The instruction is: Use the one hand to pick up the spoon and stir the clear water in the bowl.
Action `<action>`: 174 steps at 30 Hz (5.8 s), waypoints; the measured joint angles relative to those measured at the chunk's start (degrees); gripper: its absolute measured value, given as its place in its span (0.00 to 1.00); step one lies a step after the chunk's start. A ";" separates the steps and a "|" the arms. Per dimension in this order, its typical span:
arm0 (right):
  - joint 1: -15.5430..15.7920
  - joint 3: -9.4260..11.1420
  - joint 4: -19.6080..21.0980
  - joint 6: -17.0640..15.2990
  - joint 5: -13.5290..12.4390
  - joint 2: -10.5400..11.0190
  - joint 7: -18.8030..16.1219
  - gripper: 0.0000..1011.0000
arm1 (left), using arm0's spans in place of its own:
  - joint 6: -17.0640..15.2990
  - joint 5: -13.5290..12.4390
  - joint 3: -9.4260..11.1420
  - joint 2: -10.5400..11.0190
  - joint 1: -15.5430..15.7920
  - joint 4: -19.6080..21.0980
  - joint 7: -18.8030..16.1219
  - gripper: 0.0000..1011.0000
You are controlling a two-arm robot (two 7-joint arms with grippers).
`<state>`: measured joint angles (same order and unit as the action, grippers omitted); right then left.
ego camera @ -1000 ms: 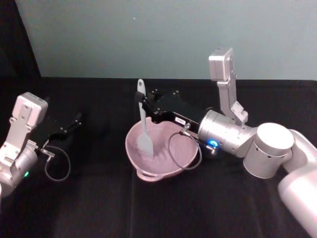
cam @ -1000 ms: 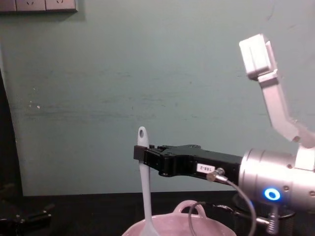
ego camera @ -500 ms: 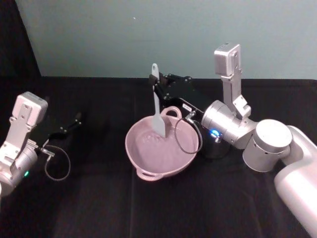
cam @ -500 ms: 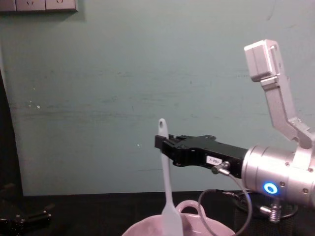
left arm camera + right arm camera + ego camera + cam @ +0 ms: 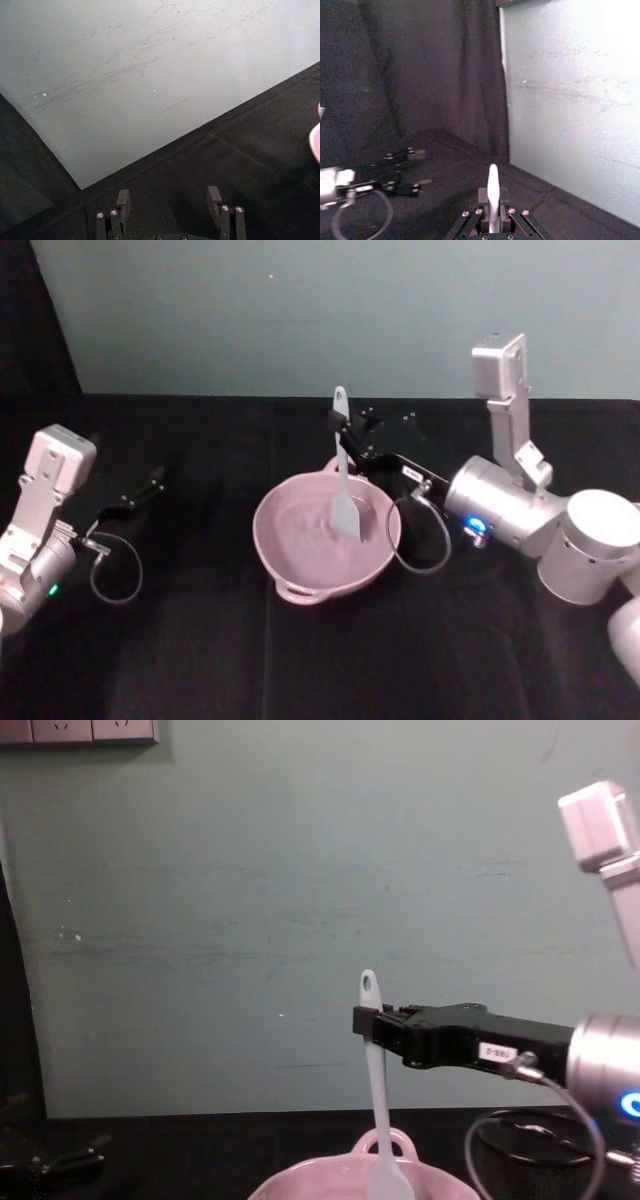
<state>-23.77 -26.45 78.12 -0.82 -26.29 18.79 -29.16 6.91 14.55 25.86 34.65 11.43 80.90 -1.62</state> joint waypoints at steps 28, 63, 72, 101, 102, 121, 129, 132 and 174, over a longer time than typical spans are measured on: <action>-5.58 -4.64 -9.69 1.78 -6.08 -5.76 -2.29 0.12 | 0.00 0.00 0.00 0.00 0.00 0.00 0.00 1.00; 2.84 -0.06 5.54 -5.09 -7.62 3.08 -1.14 0.12 | 0.00 0.00 0.00 0.00 0.00 0.00 0.00 1.00; 1.26 -3.62 3.99 -5.39 -8.48 1.00 -1.61 0.12 | 0.00 0.00 0.00 0.00 0.00 0.00 0.00 1.00; -2.83 -1.69 -5.22 3.82 2.87 -4.64 8.34 0.12 | 0.00 0.00 0.00 0.00 0.00 0.00 0.00 1.00; -2.51 -1.48 -4.70 3.72 2.93 -4.34 8.34 0.12 | 0.00 0.00 -0.01 0.00 0.00 0.00 0.00 1.00; 5.19 0.30 7.89 -2.41 -0.10 1.15 2.57 0.12 | 0.00 0.00 0.00 0.00 0.00 0.00 0.00 1.00; 3.44 -2.40 5.77 -2.29 -1.24 -0.94 0.62 0.12 | 0.00 0.00 0.00 0.00 0.00 0.00 0.00 1.00; 2.10 -3.18 3.42 -1.64 -1.36 -2.18 0.26 0.12 | 0.00 0.00 0.00 0.00 0.00 0.00 0.00 1.00; 5.46 1.76 7.76 -5.07 0.40 0.09 1.62 0.12 | 0.00 0.00 0.00 0.00 0.00 0.00 0.00 1.00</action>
<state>-18.30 -24.69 85.89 -5.90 -25.89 18.88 -27.54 6.90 14.55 25.86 34.65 11.43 80.90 -1.62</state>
